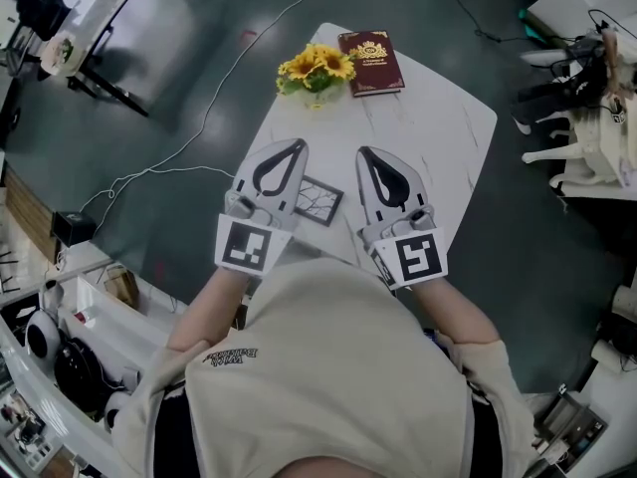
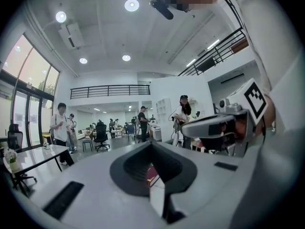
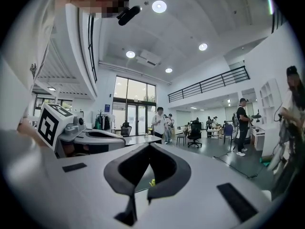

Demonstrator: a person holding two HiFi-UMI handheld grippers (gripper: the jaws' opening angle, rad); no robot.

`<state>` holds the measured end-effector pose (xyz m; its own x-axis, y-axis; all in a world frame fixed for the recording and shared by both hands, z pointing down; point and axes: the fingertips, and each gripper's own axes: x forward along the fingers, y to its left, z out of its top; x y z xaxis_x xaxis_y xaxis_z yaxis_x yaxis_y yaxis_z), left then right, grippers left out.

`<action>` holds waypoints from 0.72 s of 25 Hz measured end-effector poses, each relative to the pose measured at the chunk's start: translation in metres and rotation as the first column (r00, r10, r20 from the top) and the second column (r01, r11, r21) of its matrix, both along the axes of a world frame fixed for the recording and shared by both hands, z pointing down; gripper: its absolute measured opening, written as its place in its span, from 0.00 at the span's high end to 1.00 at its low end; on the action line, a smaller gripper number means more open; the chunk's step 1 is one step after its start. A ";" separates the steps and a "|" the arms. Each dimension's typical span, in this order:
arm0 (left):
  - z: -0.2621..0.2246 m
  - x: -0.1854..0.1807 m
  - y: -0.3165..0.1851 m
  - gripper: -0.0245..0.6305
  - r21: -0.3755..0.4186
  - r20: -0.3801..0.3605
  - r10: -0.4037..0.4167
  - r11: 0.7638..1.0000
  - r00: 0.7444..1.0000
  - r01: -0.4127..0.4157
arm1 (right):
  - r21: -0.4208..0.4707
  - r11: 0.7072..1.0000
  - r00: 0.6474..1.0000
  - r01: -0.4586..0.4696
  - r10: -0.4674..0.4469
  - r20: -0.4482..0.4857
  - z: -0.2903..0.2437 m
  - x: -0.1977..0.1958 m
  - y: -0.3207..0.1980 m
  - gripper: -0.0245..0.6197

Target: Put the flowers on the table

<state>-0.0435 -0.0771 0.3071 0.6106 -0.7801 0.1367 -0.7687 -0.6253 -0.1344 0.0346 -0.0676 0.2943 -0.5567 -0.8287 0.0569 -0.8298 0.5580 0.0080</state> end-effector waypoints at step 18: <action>0.001 0.007 0.005 0.95 -0.006 0.014 0.018 1.000 1.000 -0.018 | -0.016 1.000 1.000 0.008 -0.008 -0.003 0.002 0.001 0.002 0.95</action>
